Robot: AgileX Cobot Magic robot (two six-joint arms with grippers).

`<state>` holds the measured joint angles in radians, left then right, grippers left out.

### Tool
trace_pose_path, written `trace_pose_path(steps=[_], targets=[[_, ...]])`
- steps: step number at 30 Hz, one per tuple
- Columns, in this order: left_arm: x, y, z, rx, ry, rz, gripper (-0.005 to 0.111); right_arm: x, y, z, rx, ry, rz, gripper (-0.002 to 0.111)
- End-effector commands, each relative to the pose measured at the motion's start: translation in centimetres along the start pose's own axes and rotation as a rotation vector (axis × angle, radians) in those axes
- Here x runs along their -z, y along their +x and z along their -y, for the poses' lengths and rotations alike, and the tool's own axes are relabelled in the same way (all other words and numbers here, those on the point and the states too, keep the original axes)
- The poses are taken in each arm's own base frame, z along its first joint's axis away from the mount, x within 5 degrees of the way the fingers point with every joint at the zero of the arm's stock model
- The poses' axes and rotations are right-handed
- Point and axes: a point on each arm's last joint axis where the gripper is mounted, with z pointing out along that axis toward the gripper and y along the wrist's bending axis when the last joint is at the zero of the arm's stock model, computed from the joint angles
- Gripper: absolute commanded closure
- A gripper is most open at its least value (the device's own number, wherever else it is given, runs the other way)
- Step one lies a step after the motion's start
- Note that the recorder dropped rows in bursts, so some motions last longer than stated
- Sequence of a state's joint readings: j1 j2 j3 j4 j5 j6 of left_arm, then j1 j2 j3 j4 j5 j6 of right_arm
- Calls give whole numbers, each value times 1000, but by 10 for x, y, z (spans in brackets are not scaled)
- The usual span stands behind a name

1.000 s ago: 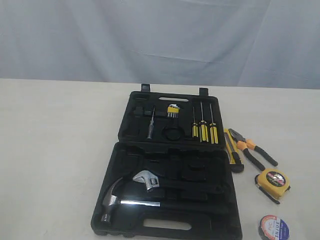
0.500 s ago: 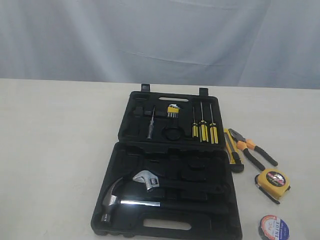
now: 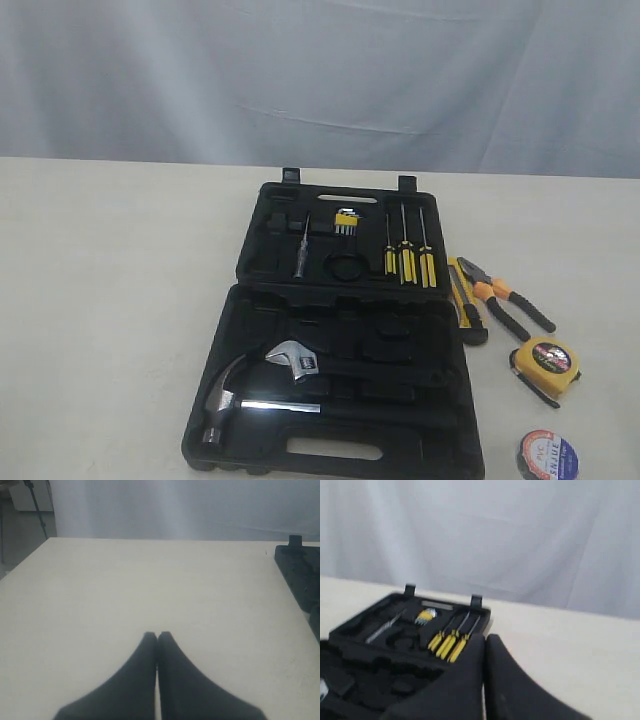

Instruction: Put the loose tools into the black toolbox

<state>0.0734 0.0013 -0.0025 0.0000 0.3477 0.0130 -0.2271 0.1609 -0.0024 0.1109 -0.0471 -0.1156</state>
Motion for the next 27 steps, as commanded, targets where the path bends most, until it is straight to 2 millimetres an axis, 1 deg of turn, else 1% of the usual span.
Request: trace_pose_path(steps=[1, 4, 6, 9, 12, 13, 14, 15, 16, 17, 18, 19, 20, 21, 24, 26, 27], targets=[[0, 0, 0, 5, 5, 4, 107, 3, -22, 2, 7, 25, 248, 109], [0, 0, 0, 5, 5, 4, 107, 8, -36, 4, -22, 38, 411, 109], [0, 0, 0, 5, 5, 4, 107, 10, -38, 4, -99, 26, 447, 109], [0, 0, 0, 5, 5, 4, 107, 8, -34, 4, -186, 5, 397, 109], [0, 0, 0, 5, 5, 4, 107, 5, -36, 1, -151, -10, 279, 109], [0, 0, 0, 5, 5, 4, 107, 4, -40, -2, -88, -32, 156, 109], [0, 0, 0, 5, 5, 4, 107, 5, -42, -2, -58, -37, 101, 109], [0, 0, 0, 5, 5, 4, 107, 6, -46, -2, 12, -34, -35, 109], [0, 0, 0, 5, 5, 4, 107, 7, -51, -1, 32, -33, -73, 109], [0, 0, 0, 5, 5, 4, 107, 9, -60, 1, 45, -20, -181, 109], [0, 0, 0, 5, 5, 4, 107, 9, -64, 2, 45, -10, -260, 109], [0, 0, 0, 5, 5, 4, 107, 10, -68, 4, 47, 10, -433, 109], [0, 0, 0, 5, 5, 4, 107, 9, -72, 4, 48, 19, -520, 109], [0, 0, 0, 5, 5, 4, 107, 4, -78, 5, 52, 32, -664, 109], [0, 0, 0, 5, 5, 4, 107, -20, -99, -3, 7, 3, -914, 109], [0, 0, 0, 5, 5, 4, 107, -44, -114, -11, 19, -43, -1075, 109], [0, 0, 0, 5, 5, 4, 107, -58, -121, -13, 41, -61, -1093, 109]])
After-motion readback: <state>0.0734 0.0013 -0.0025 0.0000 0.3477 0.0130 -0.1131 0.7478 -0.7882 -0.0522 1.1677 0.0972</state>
